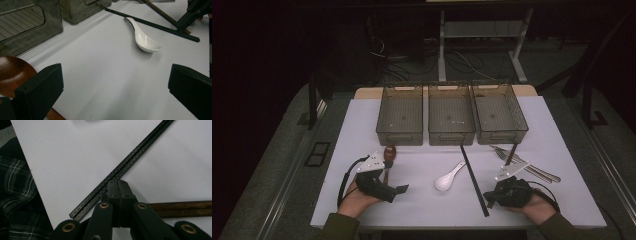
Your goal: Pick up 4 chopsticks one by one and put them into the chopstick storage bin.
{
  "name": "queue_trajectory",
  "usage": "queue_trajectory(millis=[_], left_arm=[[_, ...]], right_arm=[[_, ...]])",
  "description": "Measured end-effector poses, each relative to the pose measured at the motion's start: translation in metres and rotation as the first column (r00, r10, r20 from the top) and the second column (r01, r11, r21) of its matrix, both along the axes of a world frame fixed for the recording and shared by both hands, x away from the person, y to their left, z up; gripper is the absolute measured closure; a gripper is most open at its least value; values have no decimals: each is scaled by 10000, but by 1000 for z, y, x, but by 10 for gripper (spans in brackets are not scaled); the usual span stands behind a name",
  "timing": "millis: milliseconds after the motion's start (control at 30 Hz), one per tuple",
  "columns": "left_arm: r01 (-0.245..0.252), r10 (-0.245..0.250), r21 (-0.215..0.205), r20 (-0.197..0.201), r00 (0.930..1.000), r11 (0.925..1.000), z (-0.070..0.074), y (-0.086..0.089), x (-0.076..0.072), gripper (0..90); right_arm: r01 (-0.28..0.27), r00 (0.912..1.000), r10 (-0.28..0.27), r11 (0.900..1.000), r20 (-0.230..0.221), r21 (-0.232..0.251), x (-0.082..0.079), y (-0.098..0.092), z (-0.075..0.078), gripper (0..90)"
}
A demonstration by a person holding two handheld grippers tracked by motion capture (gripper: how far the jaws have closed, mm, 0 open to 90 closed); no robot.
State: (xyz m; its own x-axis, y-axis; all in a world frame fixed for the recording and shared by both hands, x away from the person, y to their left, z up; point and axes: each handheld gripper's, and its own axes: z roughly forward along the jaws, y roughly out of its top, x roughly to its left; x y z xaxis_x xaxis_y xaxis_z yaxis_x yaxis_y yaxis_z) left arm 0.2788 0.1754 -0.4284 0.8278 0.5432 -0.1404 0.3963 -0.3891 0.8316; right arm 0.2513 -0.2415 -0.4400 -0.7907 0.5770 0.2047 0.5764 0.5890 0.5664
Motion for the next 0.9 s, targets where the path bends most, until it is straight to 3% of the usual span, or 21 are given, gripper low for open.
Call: queue_trajectory(millis=[900], left_arm=[[57, -57, 69, 4, 10000, 10000, 0, -1, 0, 0]], right_arm=[[412, 9991, -411, 9990, 35, -201, -17, -28, 4, 890]])
